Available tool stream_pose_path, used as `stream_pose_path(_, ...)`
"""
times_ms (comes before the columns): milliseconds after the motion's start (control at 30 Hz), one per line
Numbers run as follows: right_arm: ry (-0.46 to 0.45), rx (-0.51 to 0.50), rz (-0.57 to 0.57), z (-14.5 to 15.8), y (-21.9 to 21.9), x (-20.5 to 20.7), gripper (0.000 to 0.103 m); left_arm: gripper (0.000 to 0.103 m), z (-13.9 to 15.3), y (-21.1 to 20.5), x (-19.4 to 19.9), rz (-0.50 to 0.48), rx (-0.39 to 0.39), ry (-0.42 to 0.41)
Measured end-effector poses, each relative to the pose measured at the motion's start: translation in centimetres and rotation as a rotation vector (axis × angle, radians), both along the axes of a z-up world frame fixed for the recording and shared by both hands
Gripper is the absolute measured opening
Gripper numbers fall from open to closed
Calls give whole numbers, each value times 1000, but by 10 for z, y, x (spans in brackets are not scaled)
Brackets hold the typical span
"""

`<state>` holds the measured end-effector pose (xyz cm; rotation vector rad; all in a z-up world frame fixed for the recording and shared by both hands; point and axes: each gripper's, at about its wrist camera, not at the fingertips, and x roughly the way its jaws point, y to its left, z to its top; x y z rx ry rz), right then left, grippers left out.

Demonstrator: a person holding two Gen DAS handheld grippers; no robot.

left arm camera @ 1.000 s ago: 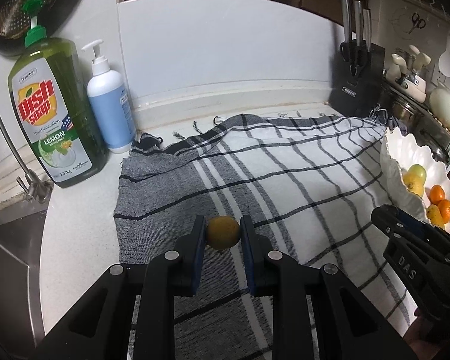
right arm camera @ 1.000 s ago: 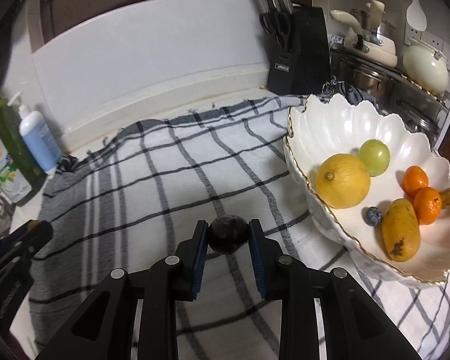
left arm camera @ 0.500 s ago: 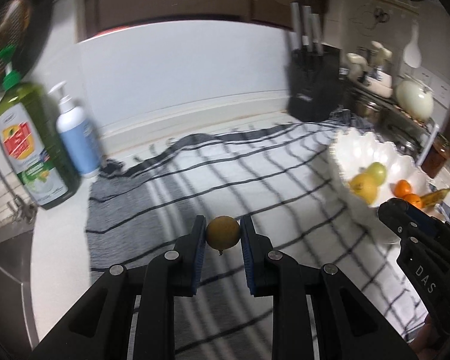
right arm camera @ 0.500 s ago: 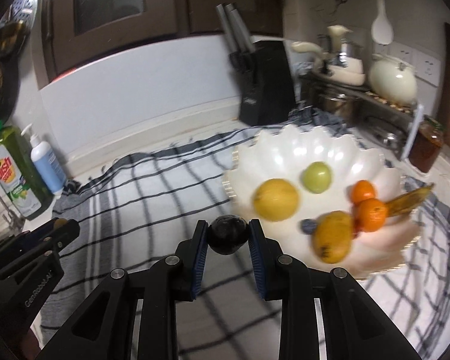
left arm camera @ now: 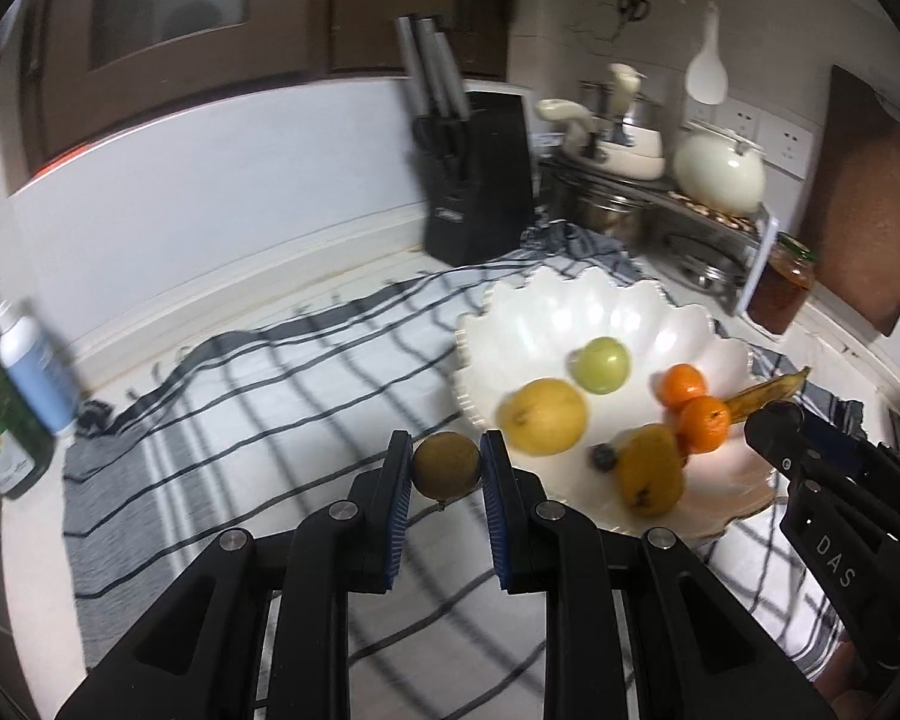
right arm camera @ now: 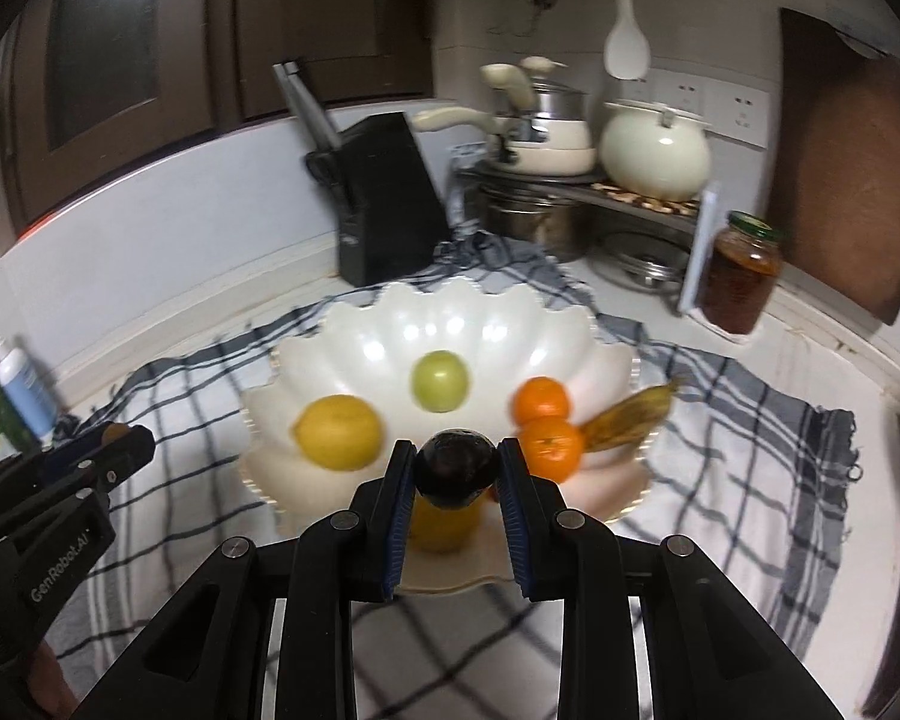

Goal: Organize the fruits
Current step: 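Carry both fruits over the bowl and open both tools to drop them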

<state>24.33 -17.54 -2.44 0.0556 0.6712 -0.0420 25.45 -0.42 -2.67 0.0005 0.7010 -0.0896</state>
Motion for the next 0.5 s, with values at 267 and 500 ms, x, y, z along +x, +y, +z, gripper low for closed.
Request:
stream_pose_path(267, 16, -4, -36, -4, -31, 5, 29, 24, -4, -35, 19, -71, -3, 22)
stream_pose_path(500, 55, 3, -31, -15, -47, 16, 29, 24, -19, -60, 35, -119, -5, 67)
